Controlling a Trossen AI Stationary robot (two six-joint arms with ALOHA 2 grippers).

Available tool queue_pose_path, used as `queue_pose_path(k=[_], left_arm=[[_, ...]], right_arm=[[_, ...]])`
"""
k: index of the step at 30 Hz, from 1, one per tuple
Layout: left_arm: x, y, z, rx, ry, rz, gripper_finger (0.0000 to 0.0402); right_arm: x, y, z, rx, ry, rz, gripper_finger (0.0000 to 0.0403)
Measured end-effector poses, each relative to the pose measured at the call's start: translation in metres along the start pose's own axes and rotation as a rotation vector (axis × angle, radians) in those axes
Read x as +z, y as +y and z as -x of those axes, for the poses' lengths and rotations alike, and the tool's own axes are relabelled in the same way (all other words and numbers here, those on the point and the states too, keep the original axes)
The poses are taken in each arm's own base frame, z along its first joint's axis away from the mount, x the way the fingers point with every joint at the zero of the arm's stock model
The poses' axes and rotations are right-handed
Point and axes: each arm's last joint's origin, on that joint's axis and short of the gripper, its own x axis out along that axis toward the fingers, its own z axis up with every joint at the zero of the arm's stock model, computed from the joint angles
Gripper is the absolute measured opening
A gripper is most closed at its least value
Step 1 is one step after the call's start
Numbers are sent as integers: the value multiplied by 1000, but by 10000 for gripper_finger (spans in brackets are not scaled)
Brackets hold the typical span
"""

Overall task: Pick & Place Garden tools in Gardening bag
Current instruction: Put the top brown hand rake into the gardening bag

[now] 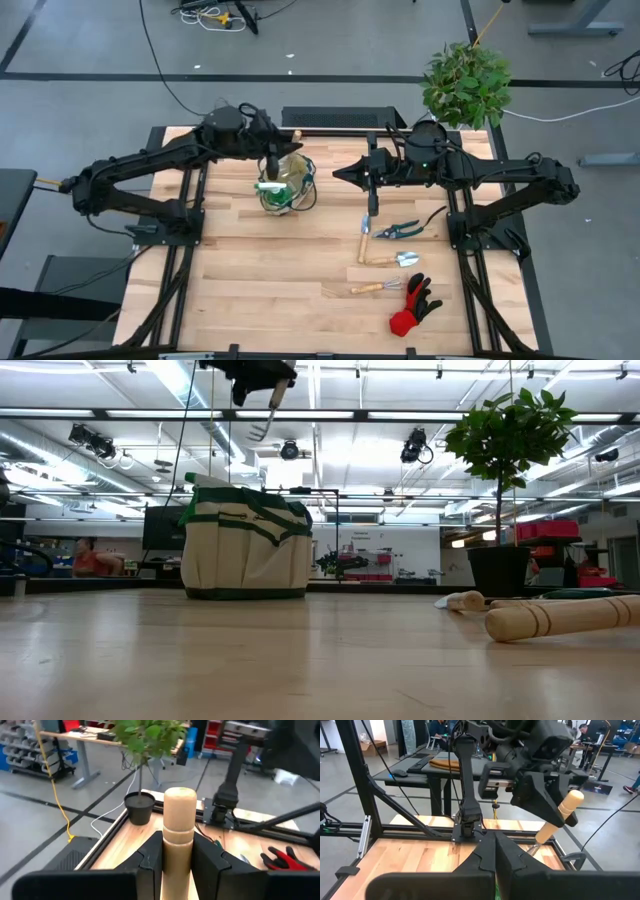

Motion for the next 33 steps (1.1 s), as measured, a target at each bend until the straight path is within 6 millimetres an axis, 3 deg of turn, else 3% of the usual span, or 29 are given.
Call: queue_pose_path(k=[20, 33], left_arm=[[-87, 30, -2, 157, -71, 37, 80], [-111, 32, -1, 168, -39, 27, 84]], right_arm=[[-3, 0, 0, 2, 30, -32, 0], [-5, 0, 0, 3, 51, -32, 0]])
